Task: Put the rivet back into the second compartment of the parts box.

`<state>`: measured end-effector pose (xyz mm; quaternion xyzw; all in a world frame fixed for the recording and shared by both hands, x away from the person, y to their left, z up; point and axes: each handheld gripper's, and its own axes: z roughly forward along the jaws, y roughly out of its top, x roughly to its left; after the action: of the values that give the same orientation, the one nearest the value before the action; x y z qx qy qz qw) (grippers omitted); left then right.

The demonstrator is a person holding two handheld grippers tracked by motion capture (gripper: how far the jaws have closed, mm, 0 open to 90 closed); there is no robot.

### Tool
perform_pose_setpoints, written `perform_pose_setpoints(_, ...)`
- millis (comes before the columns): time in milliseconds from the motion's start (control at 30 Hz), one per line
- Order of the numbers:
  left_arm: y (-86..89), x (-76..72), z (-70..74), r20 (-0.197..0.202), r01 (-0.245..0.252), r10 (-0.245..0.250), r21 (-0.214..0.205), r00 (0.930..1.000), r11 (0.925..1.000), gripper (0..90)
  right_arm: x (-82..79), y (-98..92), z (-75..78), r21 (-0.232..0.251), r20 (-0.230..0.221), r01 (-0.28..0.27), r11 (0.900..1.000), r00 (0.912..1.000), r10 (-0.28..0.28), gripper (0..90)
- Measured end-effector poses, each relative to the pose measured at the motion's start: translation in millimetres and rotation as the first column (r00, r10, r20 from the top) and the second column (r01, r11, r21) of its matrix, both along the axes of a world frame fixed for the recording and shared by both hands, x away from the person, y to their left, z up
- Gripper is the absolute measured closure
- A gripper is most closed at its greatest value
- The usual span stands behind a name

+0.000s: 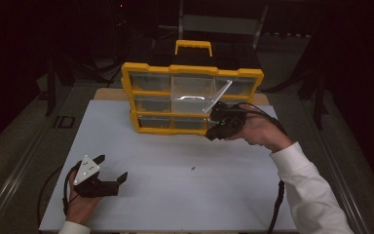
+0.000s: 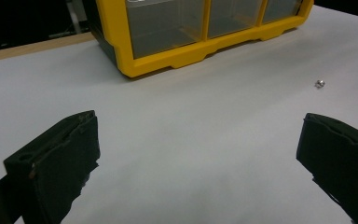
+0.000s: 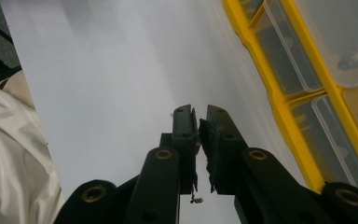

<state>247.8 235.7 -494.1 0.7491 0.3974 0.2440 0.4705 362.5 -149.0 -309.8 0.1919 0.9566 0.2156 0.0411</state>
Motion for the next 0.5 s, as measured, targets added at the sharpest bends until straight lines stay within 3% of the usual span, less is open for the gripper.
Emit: perform_pose_setpoints(500,-0.3,0.1,-0.2,-0.001,0.001,-0.001,0.000,1.0000,1.0000,0.2,3.2,5.6,21.9,0.006,0.005,-0.020,0.9998,0.9998,0.020,82.7)
